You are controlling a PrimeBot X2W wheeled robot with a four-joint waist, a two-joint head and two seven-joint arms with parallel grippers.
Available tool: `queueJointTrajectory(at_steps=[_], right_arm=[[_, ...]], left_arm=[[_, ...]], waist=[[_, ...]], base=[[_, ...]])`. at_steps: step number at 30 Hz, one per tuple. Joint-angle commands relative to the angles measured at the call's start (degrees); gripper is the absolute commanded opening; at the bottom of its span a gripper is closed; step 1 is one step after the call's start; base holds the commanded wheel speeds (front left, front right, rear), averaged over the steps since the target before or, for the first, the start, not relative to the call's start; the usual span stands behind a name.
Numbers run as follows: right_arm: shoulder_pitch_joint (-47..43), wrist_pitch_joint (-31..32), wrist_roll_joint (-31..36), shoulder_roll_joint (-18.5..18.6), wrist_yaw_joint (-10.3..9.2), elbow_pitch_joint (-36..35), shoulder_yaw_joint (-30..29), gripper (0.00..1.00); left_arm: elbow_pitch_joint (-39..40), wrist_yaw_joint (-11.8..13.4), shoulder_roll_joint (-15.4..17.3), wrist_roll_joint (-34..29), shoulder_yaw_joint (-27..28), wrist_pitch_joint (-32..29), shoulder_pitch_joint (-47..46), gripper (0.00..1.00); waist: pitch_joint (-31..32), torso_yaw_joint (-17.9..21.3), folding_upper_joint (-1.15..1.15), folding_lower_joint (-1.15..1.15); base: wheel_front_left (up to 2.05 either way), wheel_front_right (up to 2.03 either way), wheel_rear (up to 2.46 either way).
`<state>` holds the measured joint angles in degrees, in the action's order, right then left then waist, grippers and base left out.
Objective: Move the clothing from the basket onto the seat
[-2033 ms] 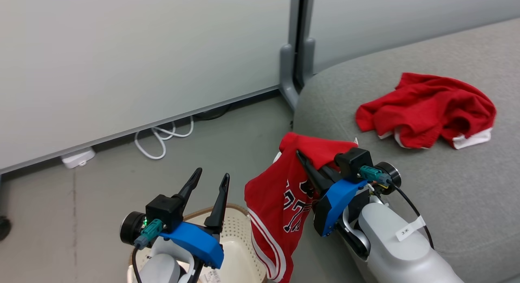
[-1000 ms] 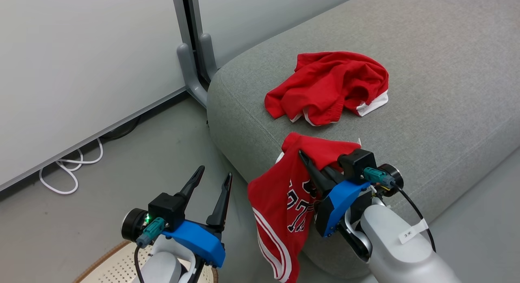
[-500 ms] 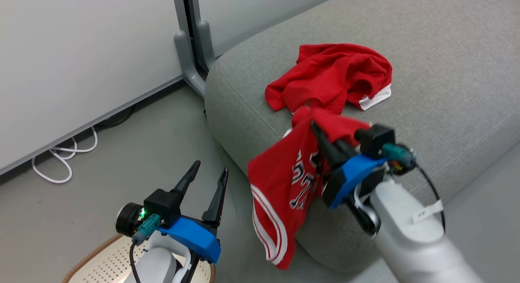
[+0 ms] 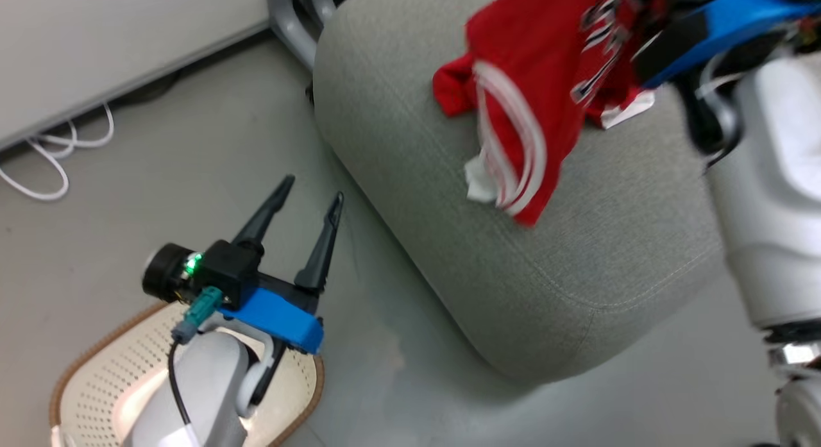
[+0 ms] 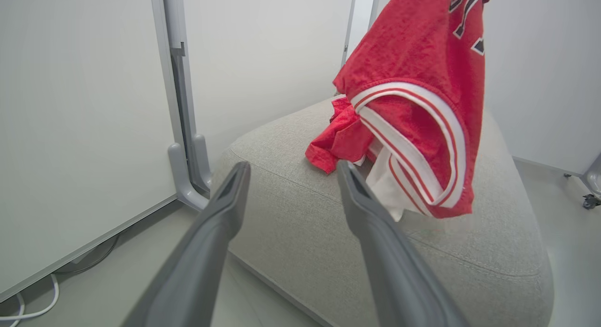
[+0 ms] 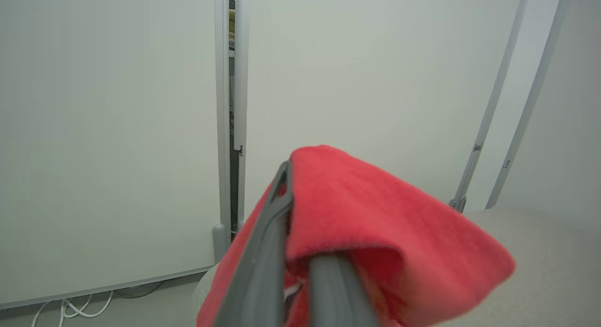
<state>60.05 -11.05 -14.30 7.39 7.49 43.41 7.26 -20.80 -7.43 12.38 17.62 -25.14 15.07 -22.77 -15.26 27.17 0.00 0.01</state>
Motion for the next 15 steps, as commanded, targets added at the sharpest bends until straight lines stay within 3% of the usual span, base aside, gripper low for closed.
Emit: queueJointTrajectory(at_steps=[1,8,15], right_arm=[[2.54,0.08,1.16,1.36,0.01,-1.04,-2.12,0.0],[9.18,-1.03,5.84,7.41,0.01,-7.38,-12.5,0.0],[10.33,-0.03,8.85,10.33,0.0,-9.38,-19.93,0.0]], left_arm=[[0.98,-0.06,1.2,-0.44,0.22,0.16,-1.58,1.0],[5.4,-0.06,4.63,-1.65,0.91,0.15,-5.44,1.0],[10.65,0.02,7.67,-2.95,1.74,0.16,-7.5,1.0]], waist=[[-5.14,-1.22,0.0,-0.01],[-14.36,-3.79,0.0,-0.01],[-21.19,-5.91,0.0,-0.01]], base=[[0.0,0.0,0.0],[0.0,0.0,0.0],[0.0,0.0,0.0]])
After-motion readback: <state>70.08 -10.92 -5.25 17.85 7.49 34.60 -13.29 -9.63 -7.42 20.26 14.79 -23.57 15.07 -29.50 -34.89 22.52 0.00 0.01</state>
